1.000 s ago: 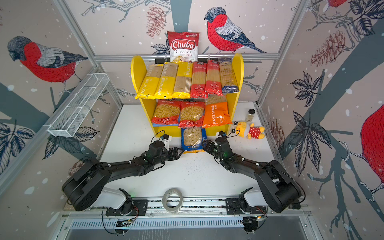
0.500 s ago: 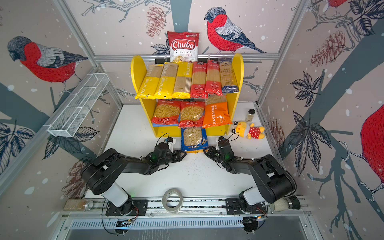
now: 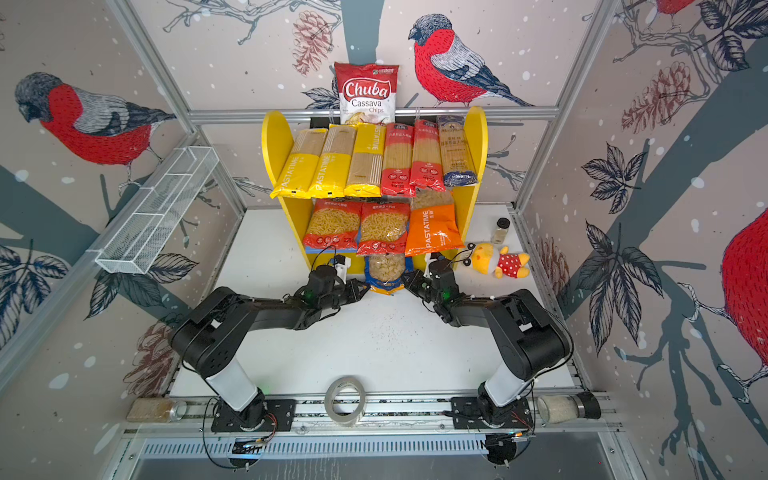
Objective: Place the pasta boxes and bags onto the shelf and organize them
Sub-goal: 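Push the blue bag into the lower shelf below the red bags with both grippers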
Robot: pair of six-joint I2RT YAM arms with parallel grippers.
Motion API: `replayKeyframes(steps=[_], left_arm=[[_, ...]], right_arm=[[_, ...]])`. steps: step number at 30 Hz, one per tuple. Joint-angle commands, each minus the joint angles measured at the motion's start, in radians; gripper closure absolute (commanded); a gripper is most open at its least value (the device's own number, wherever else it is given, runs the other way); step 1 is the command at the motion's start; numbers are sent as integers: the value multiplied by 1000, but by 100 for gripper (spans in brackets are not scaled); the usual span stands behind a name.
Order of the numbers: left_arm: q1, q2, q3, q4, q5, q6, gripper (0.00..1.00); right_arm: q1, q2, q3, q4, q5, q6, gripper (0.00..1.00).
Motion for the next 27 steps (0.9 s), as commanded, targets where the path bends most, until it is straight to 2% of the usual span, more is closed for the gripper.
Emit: replayKeyframes(steps=[1, 7, 12, 18, 27], left_arm=[[12, 0, 21, 11, -12, 46, 86], [18, 69, 13, 44, 2, 41, 85], [33, 48, 5, 57, -5, 33, 84], [48, 38, 57, -11, -19, 81, 84], [62, 72, 133, -26, -4, 84, 84]], right_arm=[[0, 26, 6, 95, -1, 52, 87], [-20, 100, -15, 156, 17, 82, 86], [-25, 160, 26, 203, 20, 106, 86], [-19, 173, 74, 218, 26, 127, 87], [-26, 192, 130, 236, 18, 148, 87]])
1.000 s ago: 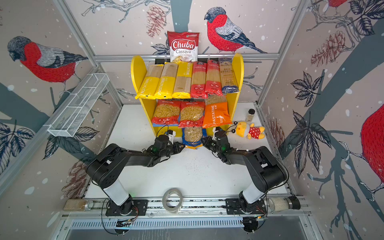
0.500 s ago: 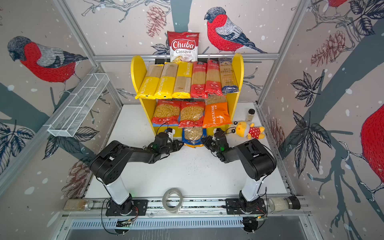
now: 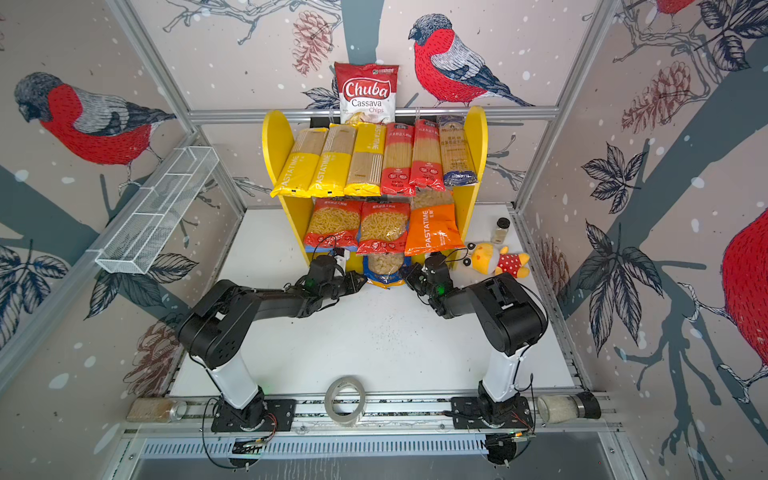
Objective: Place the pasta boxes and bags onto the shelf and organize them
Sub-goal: 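Push the blue bag into the lower shelf below the red bags with both grippers, then open both grippers and draw them back from the blue bag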
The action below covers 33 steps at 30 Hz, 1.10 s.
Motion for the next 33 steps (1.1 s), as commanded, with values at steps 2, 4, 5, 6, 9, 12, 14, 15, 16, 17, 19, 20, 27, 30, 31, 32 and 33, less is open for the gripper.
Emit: replayKeyframes(steps=[2, 4, 5, 6, 9, 12, 14, 15, 16, 17, 19, 20, 27, 30, 31, 32, 33], left_arm=[[8, 17, 25, 75, -6, 17, 83], [9, 12, 13, 84, 3, 5, 82], [7, 4, -1, 93, 9, -3, 82], [7, -4, -15, 99, 9, -6, 81], [8, -35, -73, 121, 6, -17, 80], [7, -50, -118, 158, 19, -43, 77], [7, -53, -138, 183, 30, -65, 75], [5, -52, -147, 194, 37, -75, 74], [2, -53, -156, 208, 42, -84, 74], [-1, -53, -163, 217, 44, -92, 73], [-8, -56, -175, 234, 47, -102, 73], [-11, -55, -179, 237, 44, -103, 73], [-38, -58, -194, 241, 42, -113, 71], [-42, -100, -221, 217, 28, -106, 69], [-42, -121, -234, 203, 18, -101, 68], [-42, -141, -244, 185, 7, -92, 68], [-41, -166, -254, 164, -6, -80, 67]], right_arm=[[-9, 37, 33, 157, -19, 14, 87], [-8, 47, 27, 179, -34, 28, 86], [-5, 44, 22, 171, -40, 30, 84], [-4, 38, 13, 172, -43, 30, 82], [-4, 0, -41, 165, -40, 22, 67], [-4, -32, -101, 155, -41, 16, 57], [-1, -49, -139, 161, -48, 26, 51], [2, -55, -157, 164, -53, 33, 49], [10, -62, -175, 171, -54, 42, 48], [18, -68, -190, 174, -54, 49, 47], [47, -79, -222, 184, -44, 70, 45], [62, -81, -232, 193, -40, 81, 45], [134, -3, -172, 229, 9, 113, 51], [126, 47, -128, 267, 18, 118, 62], [124, 59, -108, 275, 16, 115, 67], [123, 67, -90, 275, 10, 110, 72], [122, 69, -70, 275, 9, 99, 76]])
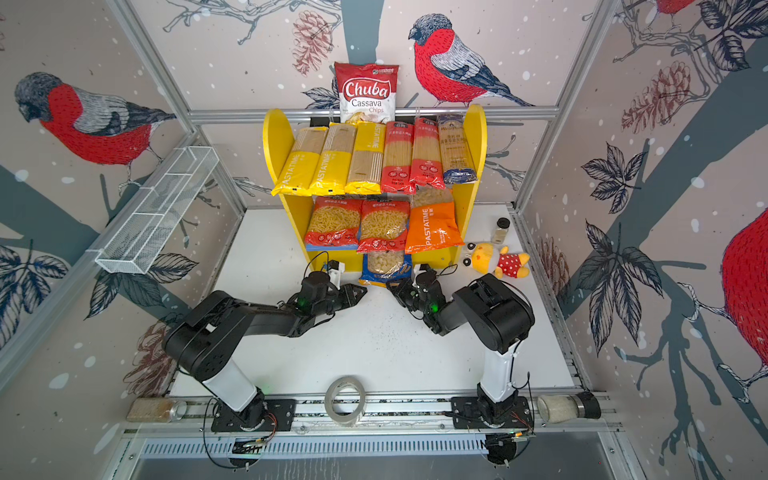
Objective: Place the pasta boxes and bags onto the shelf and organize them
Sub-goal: 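Open both grippers and draw them back from the blue bag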
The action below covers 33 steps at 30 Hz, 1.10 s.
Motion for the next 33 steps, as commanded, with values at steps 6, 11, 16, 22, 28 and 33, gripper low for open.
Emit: replayKeyframes(steps=[6, 11, 16, 22, 28, 33], left_arm=[[5, -187, -73, -126, -96, 74, 65], [17, -273, -94, -187, -127, 93, 65], [27, -348, -115, -242, -157, 110, 64], [31, -406, -141, -282, -174, 113, 63], [31, -425, -158, -279, -183, 105, 63], [30, -442, -150, -300, -195, 107, 63]], right_arm=[[-10, -39, 106, 48, 41, -84, 88], [-40, 32, 130, 53, 30, -66, 89], [-57, 109, 88, 142, -3, -1, 90], [-118, 74, 45, 147, -7, -9, 90], [-135, 90, 97, 125, -71, -19, 90], [-79, 110, 123, 142, -67, 11, 90]])
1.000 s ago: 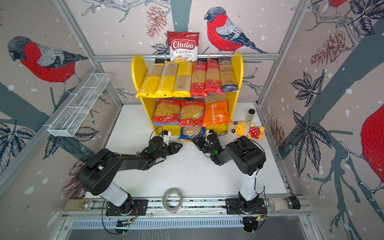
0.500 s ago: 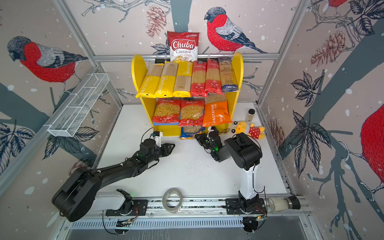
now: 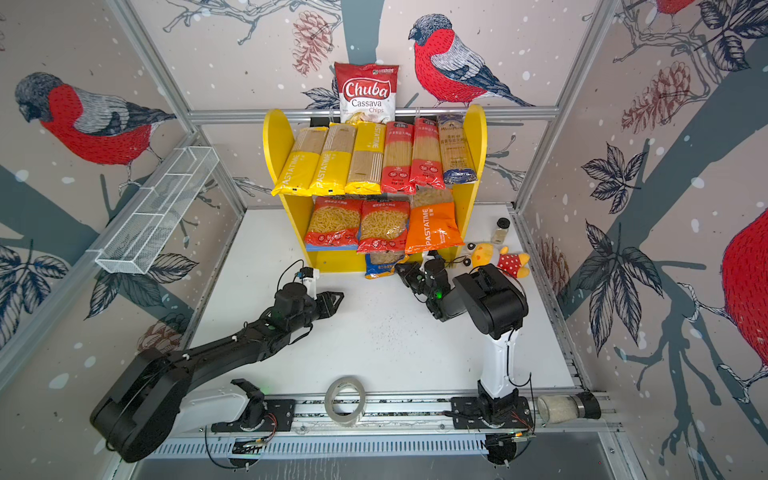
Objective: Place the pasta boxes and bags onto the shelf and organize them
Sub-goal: 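Open both grippers and draw them back from the blue bag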
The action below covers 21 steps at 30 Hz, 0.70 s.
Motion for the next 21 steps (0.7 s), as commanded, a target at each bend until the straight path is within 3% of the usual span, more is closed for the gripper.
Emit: replayKeyframes(steps=[1, 7, 13, 21], left_arm=[[2, -17, 6, -15, -19, 9, 63], [2, -68, 11, -60, -41, 13, 62], [2, -143, 16, -115, -62, 34, 60], [0, -263, 66, -254, -122, 94, 56]], right_arm=[[30, 16, 23, 36, -20, 20, 89], [23, 18, 14, 36, -31, 33, 81], [17, -72, -33, -48, -67, -35, 55], [-11, -279, -200, -192, -82, -146, 50]])
